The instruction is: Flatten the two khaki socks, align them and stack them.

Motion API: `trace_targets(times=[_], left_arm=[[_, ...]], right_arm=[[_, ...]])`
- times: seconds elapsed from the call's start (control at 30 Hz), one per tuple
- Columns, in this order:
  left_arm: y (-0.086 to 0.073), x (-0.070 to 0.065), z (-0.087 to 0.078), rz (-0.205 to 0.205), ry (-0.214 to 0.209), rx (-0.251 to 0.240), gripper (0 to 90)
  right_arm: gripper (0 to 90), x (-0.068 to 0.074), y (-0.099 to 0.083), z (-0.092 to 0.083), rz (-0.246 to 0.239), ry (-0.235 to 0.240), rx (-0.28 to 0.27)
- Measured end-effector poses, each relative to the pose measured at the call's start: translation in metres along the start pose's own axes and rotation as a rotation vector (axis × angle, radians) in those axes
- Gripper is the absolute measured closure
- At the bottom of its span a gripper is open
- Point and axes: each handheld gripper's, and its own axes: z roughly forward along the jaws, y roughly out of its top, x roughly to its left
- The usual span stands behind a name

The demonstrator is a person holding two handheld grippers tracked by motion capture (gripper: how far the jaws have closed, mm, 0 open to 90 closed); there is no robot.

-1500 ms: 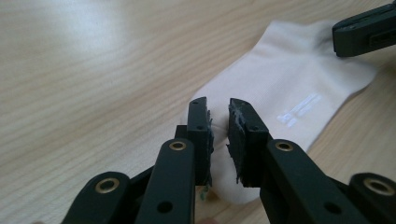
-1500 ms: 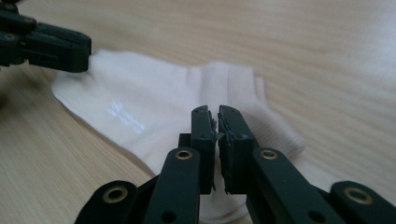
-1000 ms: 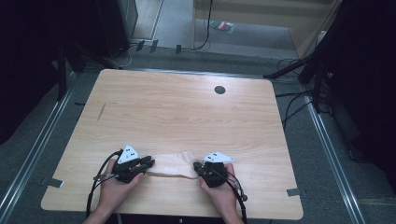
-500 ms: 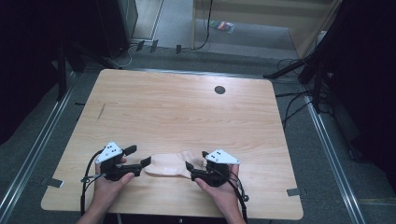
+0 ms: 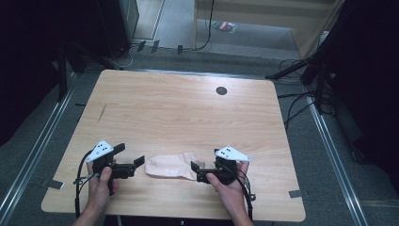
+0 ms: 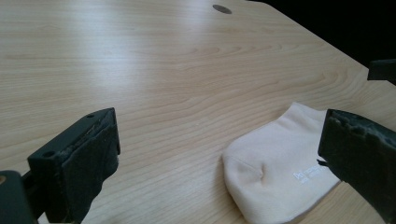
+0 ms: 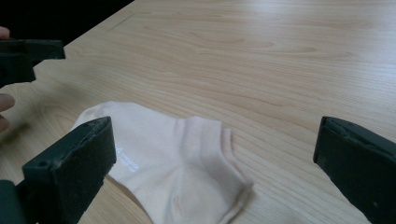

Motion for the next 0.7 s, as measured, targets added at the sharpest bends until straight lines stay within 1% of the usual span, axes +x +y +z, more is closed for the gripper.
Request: trace_targets(times=[0.03,0.13,0.27,0.3,0.33,0.37,0.4,0.47,0.5,0.53,0.57,0.6,0.63,0.7], left_arm=[[0.0,0.004,-0.002,-0.004,0.01,-0.003,0.0],[0.0,0.012,-0.006,-0.011,0.034,0.002,0.0],[-0.001,0.024,-0.012,-0.03,0.067,-0.008,0.0],[-0.001,0.027,-0.015,-0.03,0.082,-0.01,0.0],[-0.001,0.029,-0.016,-0.032,0.09,-0.013,0.0],[-0.001,0.029,-0.016,-0.032,0.09,-0.013,0.0],[-0.001,0.035,-0.02,-0.039,0.106,-0.015,0.0],[-0.002,0.037,-0.021,-0.045,0.112,-0.015,0.0],[-0.003,0.043,-0.025,-0.047,0.127,-0.014,0.0],[-0.003,0.045,-0.026,-0.051,0.131,-0.015,0.0],[-0.004,0.047,-0.028,-0.047,0.139,-0.01,0.0],[-0.004,0.047,-0.028,-0.047,0.139,-0.01,0.0],[-0.005,0.05,-0.03,-0.042,0.15,-0.003,0.0],[-0.007,0.055,-0.034,-0.039,0.169,0.002,0.0]], right_arm=[[0.0,-0.005,0.001,-0.003,0.013,-0.018,-0.004],[0.0,-0.011,0.001,-0.008,0.025,-0.03,-0.011],[0.0,-0.02,0.001,-0.016,0.027,-0.056,-0.021],[0.0,-0.022,0.001,-0.018,0.025,-0.065,-0.025],[0.0,-0.025,0.001,-0.02,0.023,-0.077,-0.028],[0.0,-0.025,0.001,-0.02,0.023,-0.077,-0.028],[0.0,-0.03,0.001,-0.024,0.028,-0.087,-0.031],[0.0,-0.035,0.001,-0.029,0.035,-0.11,-0.035],[0.0,-0.038,0.001,-0.031,0.037,-0.116,-0.039],[0.0,-0.041,0.001,-0.033,0.042,-0.127,-0.041],[0.0,-0.044,0.0,-0.035,0.047,-0.134,-0.043],[0.0,-0.044,0.0,-0.035,0.047,-0.134,-0.043],[0.0,-0.051,-0.002,-0.039,0.052,-0.153,-0.046],[0.0,-0.056,-0.004,-0.043,0.056,-0.168,-0.046]])
